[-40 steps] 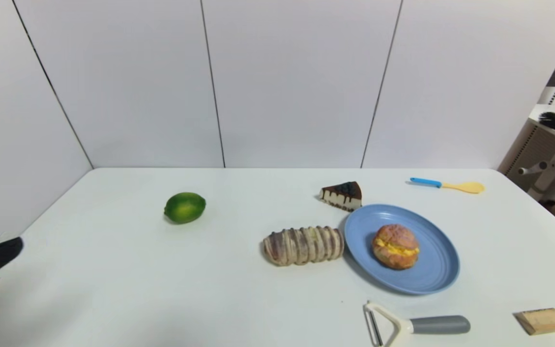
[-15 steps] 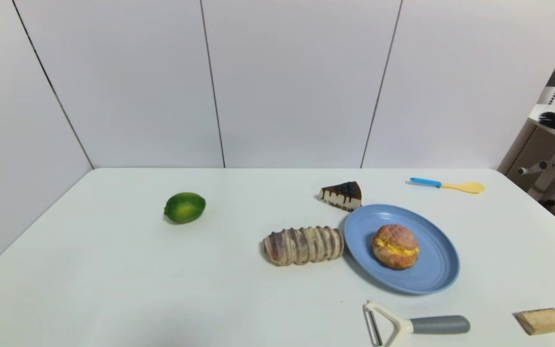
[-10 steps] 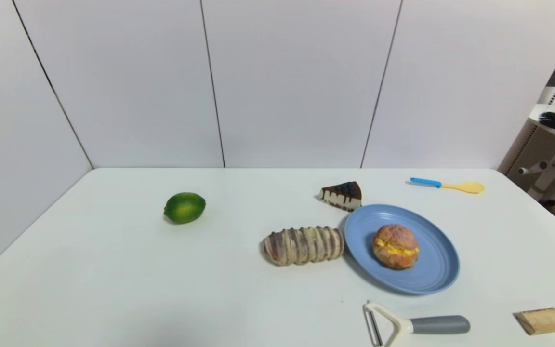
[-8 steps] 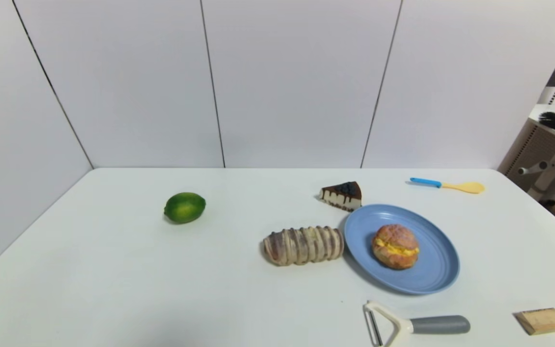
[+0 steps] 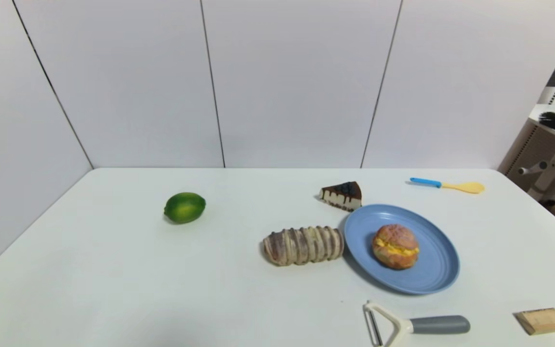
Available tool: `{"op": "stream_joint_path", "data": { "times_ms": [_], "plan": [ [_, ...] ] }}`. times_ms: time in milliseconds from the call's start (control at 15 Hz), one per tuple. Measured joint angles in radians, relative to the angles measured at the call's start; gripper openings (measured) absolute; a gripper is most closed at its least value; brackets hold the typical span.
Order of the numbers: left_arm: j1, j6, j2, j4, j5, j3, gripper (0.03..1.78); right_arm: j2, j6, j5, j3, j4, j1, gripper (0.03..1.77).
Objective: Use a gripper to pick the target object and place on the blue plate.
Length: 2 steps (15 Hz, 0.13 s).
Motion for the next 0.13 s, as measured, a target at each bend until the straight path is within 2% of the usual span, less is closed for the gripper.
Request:
{"op": "stream_joint_path", "data": {
  "times_ms": [133],
  "plan": [
    [0.000,0.000,0.000,0.000,0.000,0.000,1.69,0.000,0.025,-0.007,0.000,-0.003,0.000,1.70]
  ]
}}
